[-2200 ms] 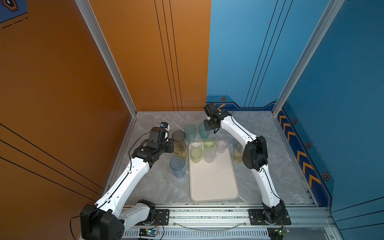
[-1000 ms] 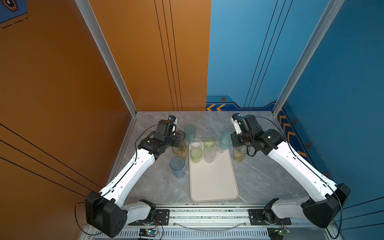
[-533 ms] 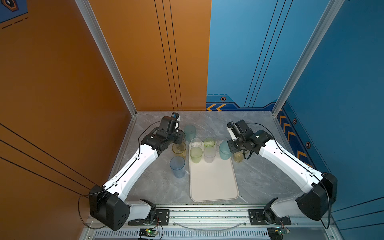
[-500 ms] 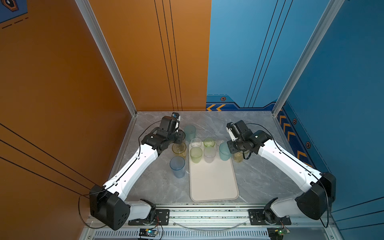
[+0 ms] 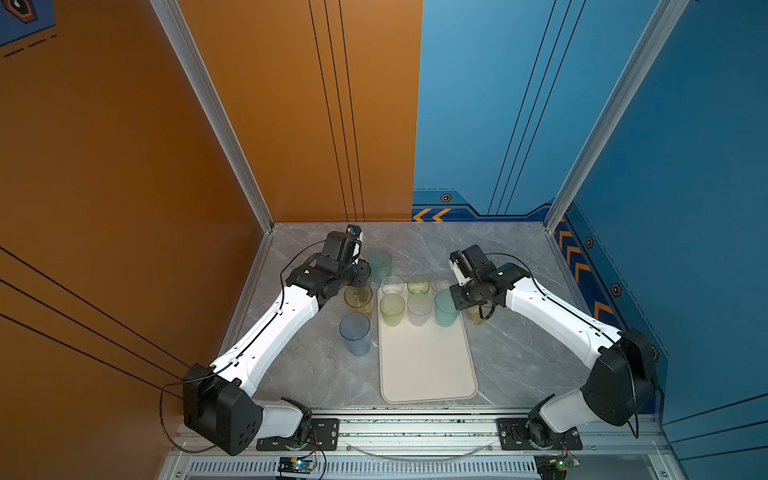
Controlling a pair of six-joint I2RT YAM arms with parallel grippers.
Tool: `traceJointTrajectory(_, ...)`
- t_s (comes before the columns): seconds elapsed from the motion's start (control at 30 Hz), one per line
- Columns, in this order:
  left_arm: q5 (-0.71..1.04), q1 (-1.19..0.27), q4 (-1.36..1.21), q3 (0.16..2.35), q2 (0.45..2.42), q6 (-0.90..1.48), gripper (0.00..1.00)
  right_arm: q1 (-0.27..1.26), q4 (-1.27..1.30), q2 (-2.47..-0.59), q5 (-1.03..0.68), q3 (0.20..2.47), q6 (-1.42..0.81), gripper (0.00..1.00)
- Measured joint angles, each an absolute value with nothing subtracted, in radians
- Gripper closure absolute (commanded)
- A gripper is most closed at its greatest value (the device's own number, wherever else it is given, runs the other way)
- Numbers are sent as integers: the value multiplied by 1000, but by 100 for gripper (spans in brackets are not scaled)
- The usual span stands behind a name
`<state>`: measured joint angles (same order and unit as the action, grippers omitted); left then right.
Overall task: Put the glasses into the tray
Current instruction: 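Lower the teal dotted cup onto the tray and open the right gripper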
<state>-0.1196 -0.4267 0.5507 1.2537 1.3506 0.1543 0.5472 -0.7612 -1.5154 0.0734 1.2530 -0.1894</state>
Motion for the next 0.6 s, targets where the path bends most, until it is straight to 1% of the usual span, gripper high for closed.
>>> traceJointTrajectory(0.6,-120,-427,562,1272,1364,150,78,522,-687,-1564,56,1225,-210,99)
